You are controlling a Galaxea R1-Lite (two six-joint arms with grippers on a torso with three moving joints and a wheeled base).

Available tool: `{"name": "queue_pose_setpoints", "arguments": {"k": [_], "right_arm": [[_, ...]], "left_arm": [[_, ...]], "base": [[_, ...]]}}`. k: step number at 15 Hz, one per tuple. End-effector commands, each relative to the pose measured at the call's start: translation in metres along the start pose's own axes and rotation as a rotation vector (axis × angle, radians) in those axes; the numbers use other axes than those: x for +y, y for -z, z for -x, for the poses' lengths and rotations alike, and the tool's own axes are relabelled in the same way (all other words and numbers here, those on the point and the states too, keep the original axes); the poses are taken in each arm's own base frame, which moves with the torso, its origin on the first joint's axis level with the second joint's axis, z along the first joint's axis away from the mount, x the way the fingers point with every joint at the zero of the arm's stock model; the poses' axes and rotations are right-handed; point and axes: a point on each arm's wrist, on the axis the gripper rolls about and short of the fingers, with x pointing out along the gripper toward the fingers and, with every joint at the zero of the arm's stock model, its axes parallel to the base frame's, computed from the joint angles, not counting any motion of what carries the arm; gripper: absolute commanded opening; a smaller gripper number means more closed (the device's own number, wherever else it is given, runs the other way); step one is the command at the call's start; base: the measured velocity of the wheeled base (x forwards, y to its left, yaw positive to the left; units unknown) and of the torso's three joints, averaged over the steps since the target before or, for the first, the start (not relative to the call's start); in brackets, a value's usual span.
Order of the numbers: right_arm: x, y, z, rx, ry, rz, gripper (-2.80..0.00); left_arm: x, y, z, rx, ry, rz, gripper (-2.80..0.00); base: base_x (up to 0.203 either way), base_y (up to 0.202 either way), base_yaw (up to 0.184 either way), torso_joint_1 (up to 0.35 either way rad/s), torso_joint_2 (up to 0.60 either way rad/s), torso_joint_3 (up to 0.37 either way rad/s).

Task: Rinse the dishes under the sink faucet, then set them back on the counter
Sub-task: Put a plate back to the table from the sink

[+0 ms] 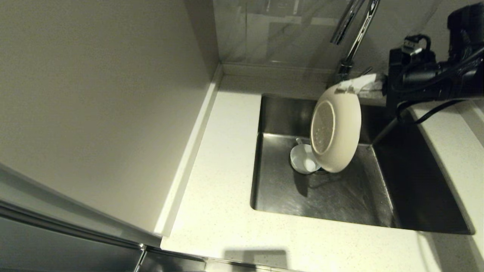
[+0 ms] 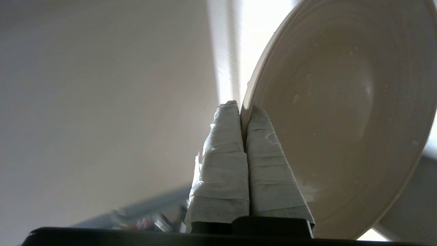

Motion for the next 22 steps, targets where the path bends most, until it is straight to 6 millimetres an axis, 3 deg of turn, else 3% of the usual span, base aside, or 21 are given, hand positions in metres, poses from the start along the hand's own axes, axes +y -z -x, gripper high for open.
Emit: {"name": "queue_pose_setpoints", "arguments": {"k": [1,3,4,7,9,10,12,16,17,19,22], "right_arm": [[0.040,-0.012,0.020,-0.068,-0.079,0.073,-2.80],[0.051,-0.014,0.027,-0.085,-0.093,0.077,-2.80],[0.043,-0.012,0.025,-0.070,-0.072,0.048,-2.80],[-0.017,0.009,0.006,0.033,0.065,-0.083,-2.80],[-0.057,0.028,-0.001,0.108,0.153,-0.035,-2.80],[-0.066,0.033,-0.001,0.121,0.176,0.017,-2.80],[-0.058,0.024,0.003,0.084,0.166,0.050,-2.80],[0.011,-0.014,0.033,-0.109,0.038,0.130,-2.80],[0.019,-0.018,0.039,-0.135,0.023,0.119,-2.80],[0.009,-0.013,0.039,-0.120,0.049,0.087,-2.80],[-0.047,0.015,0.028,-0.009,0.178,0.068,-2.80]], "left_arm": [[0.000,0.000,0.000,-0.004,0.000,0.001,-2.80],[0.000,0.000,0.000,-0.004,0.000,0.001,-2.80],[0.000,0.000,0.000,-0.004,0.000,0.001,-2.80],[0.000,0.000,0.000,-0.004,0.000,0.001,-2.80],[0.000,0.000,0.000,-0.004,0.000,0.001,-2.80],[0.000,0.000,0.000,-0.004,0.000,0.001,-2.80],[0.000,0.000,0.000,-0.004,0.000,0.001,-2.80],[0.000,0.000,0.000,-0.004,0.000,0.001,-2.80],[0.000,0.000,0.000,-0.004,0.000,0.001,-2.80],[0.000,0.000,0.000,-0.004,0.000,0.001,-2.80],[0.000,0.000,0.000,-0.004,0.000,0.001,-2.80]], "base": [[0.000,0.000,0.000,0.000,0.00,0.000],[0.000,0.000,0.000,0.000,0.00,0.000],[0.000,0.000,0.000,0.000,0.00,0.000],[0.000,0.000,0.000,0.000,0.00,0.000],[0.000,0.000,0.000,0.000,0.00,0.000],[0.000,0.000,0.000,0.000,0.00,0.000],[0.000,0.000,0.000,0.000,0.00,0.000],[0.000,0.000,0.000,0.000,0.00,0.000],[0.000,0.000,0.000,0.000,0.00,0.000],[0.000,0.000,0.000,0.000,0.00,0.000],[0.000,0.000,0.000,0.000,0.00,0.000]]}}
